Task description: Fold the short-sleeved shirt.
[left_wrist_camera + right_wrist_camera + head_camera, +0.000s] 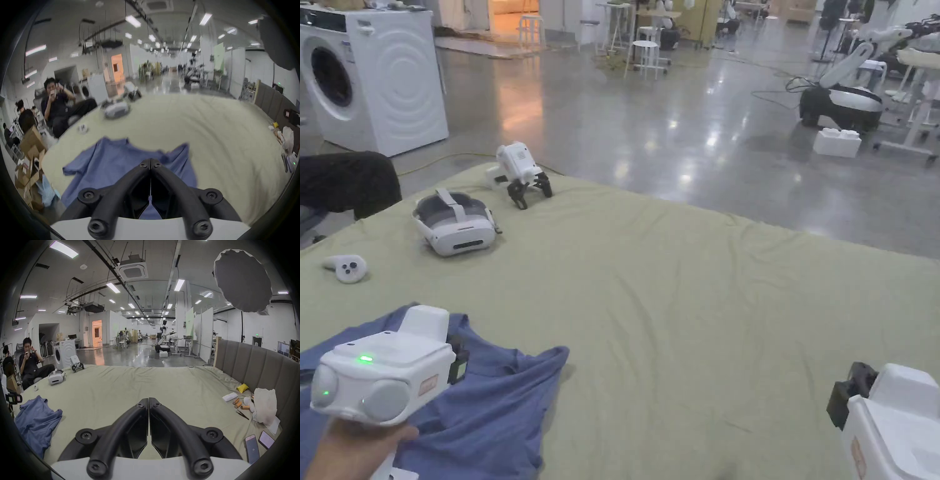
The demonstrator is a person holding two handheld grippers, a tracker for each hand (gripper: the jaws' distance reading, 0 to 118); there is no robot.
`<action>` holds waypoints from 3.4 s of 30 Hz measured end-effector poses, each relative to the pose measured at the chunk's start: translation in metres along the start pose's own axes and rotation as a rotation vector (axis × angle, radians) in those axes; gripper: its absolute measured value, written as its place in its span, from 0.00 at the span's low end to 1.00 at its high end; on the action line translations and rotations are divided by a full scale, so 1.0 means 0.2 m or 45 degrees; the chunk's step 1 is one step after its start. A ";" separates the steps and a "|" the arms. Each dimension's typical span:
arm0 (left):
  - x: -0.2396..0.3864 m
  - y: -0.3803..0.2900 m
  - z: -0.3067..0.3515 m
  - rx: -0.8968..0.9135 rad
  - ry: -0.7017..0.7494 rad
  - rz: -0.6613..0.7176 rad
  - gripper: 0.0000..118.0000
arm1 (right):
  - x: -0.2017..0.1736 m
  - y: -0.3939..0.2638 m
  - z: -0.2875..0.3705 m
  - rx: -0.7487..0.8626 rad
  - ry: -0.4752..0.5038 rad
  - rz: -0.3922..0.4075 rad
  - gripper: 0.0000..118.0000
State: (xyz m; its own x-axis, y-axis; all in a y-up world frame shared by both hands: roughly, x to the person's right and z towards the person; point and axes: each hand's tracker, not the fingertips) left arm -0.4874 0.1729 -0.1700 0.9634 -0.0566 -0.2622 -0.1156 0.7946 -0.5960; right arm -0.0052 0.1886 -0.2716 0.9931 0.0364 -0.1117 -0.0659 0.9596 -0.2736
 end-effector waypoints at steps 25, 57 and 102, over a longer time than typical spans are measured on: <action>-0.26 -0.41 -0.54 -0.451 0.026 -0.009 0.00 | -0.17 -0.20 -0.10 -0.217 0.063 0.095 0.00; 0.72 0.80 0.59 0.692 -0.559 -0.133 0.00 | 0.26 -0.04 0.16 -0.043 -0.048 -0.035 0.00; 1.13 0.03 0.45 0.667 -0.263 -0.058 0.00 | 0.16 0.08 0.43 0.253 -0.050 -0.013 0.00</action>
State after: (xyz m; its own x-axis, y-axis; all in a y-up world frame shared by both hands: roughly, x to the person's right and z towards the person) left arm -0.2483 0.2197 -0.1637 0.9980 -0.0199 -0.0594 0.0118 0.9910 -0.1330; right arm 0.0331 0.2283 -0.1977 0.9969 0.0336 -0.0716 -0.0393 0.9960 -0.0799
